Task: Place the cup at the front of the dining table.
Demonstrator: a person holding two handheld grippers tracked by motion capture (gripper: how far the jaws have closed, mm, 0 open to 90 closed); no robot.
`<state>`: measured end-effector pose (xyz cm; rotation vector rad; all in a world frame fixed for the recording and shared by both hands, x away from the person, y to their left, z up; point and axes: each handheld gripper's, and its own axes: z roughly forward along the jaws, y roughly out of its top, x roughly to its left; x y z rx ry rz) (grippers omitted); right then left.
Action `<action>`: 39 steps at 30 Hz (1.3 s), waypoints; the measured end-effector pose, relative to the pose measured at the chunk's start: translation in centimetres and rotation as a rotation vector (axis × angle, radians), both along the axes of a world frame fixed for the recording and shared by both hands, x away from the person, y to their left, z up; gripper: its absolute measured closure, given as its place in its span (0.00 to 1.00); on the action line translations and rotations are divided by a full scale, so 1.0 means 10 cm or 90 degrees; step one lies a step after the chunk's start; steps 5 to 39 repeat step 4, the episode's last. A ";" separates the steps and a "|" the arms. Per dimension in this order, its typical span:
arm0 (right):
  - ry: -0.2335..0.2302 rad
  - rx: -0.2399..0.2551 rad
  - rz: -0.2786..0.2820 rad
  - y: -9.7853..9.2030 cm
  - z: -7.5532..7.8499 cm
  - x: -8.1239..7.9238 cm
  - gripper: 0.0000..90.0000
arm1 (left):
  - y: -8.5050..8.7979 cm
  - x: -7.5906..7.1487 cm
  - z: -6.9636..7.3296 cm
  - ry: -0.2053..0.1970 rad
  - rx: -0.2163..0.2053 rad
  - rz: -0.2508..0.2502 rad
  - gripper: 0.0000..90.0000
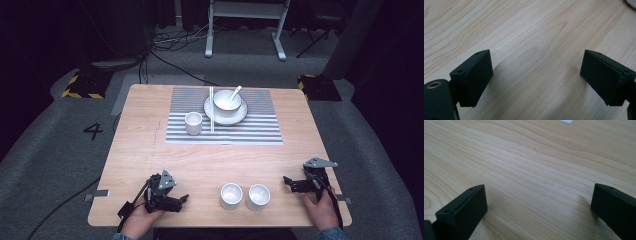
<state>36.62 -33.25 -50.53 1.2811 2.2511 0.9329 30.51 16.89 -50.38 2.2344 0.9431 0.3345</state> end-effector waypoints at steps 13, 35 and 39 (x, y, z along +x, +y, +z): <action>0.000 0.000 0.000 0.00 0.00 0.00 0.01 | 0.00 0.00 0.00 0.001 0.001 0.000 0.12; 0.000 0.000 0.000 0.00 0.00 0.00 0.01 | 0.00 0.00 0.00 0.001 0.001 0.000 0.12; 0.000 0.000 0.000 0.00 0.00 0.00 0.01 | 0.00 0.00 0.00 0.001 0.001 0.000 0.12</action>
